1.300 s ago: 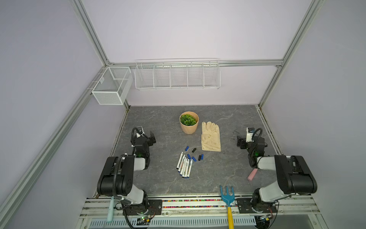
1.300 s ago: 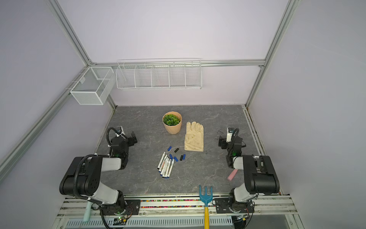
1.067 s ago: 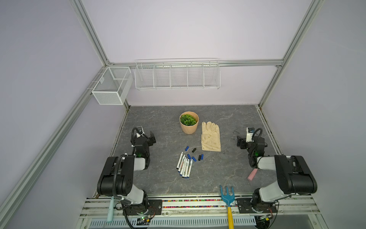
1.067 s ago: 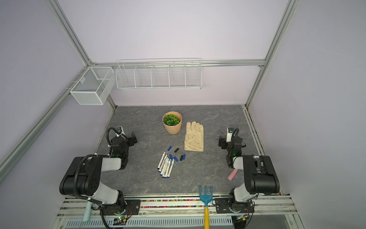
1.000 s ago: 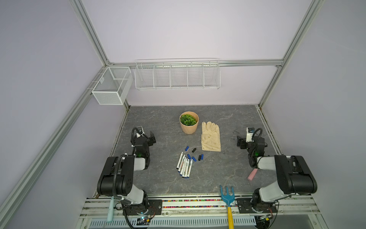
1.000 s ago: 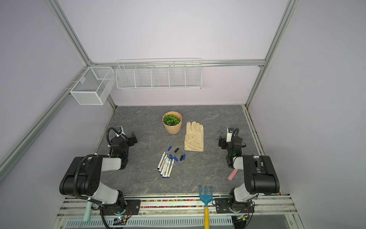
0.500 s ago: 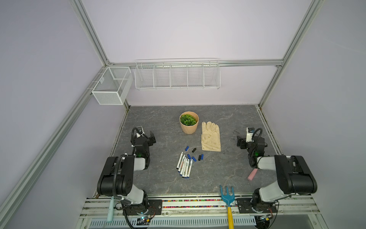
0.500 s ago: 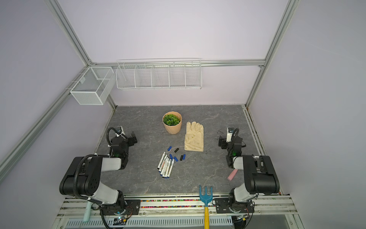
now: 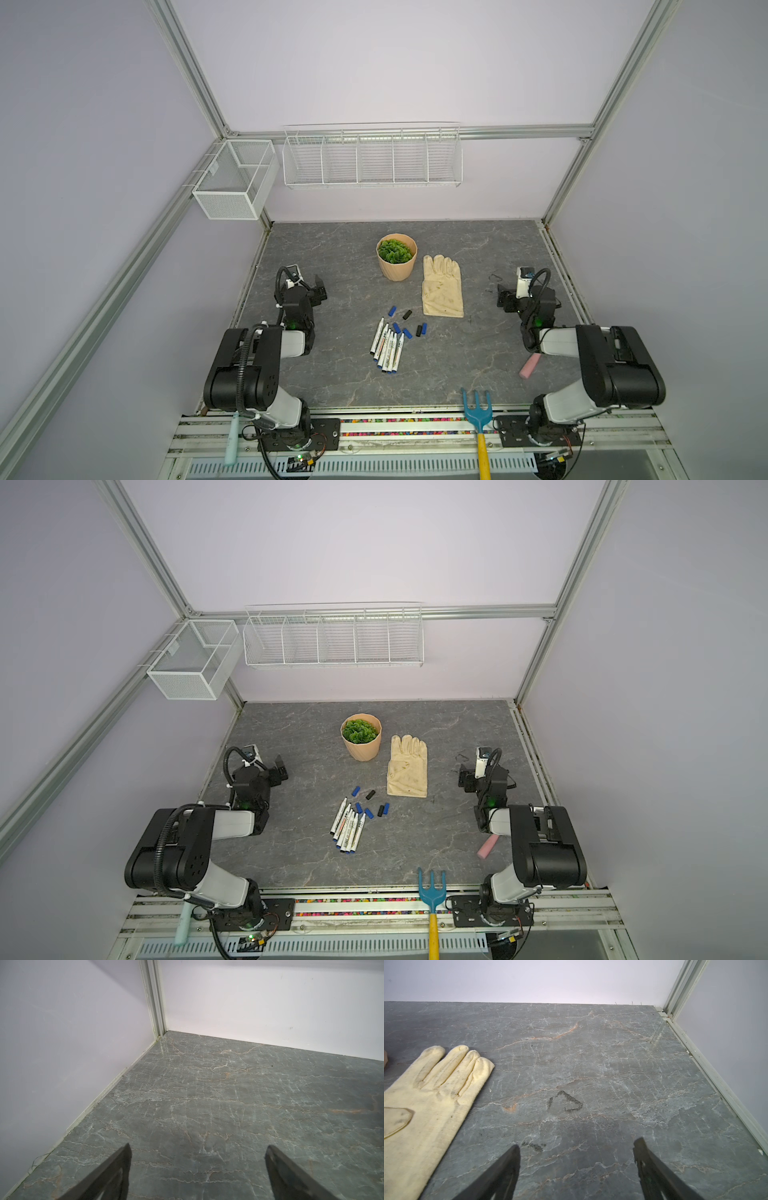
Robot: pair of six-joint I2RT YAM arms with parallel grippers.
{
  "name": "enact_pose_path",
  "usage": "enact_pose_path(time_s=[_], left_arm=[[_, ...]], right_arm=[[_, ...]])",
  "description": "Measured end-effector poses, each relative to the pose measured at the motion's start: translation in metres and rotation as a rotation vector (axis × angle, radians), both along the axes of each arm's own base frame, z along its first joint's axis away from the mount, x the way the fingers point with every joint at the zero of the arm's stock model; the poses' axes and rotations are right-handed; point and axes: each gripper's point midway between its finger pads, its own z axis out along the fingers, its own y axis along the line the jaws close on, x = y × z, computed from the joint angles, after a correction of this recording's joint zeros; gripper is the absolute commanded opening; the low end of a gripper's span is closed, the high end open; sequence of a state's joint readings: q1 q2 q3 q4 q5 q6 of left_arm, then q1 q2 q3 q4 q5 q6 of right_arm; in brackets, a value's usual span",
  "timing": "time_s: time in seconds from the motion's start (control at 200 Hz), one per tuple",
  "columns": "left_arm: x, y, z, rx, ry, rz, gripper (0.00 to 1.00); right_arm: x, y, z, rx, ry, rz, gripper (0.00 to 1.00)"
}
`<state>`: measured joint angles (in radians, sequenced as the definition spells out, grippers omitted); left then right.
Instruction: Insert the pens into the pen caps
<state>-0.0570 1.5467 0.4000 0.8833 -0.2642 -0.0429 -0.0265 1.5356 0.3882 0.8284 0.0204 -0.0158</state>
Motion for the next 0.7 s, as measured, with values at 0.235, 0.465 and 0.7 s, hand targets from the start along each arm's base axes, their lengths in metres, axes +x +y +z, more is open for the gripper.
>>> enact_pose_path(time_s=[0.235, 0.465, 0.7], left_arm=[[0.0, 0.0, 0.0, 0.0, 0.0, 0.0, 0.99], [0.0, 0.0, 0.0, 0.0, 0.0, -0.002, 0.99], [0.017, -0.007, 0.033, 0.02, 0.091, 0.012, 0.99]], right_arm=[[0.0, 0.001, 0.0, 0.001, 0.0, 0.003, 0.88], [0.0, 0.004, 0.0, -0.001, 0.026, 0.019, 0.89], [0.04, 0.048, 0.094, 0.043, -0.01, 0.06, 0.91]])
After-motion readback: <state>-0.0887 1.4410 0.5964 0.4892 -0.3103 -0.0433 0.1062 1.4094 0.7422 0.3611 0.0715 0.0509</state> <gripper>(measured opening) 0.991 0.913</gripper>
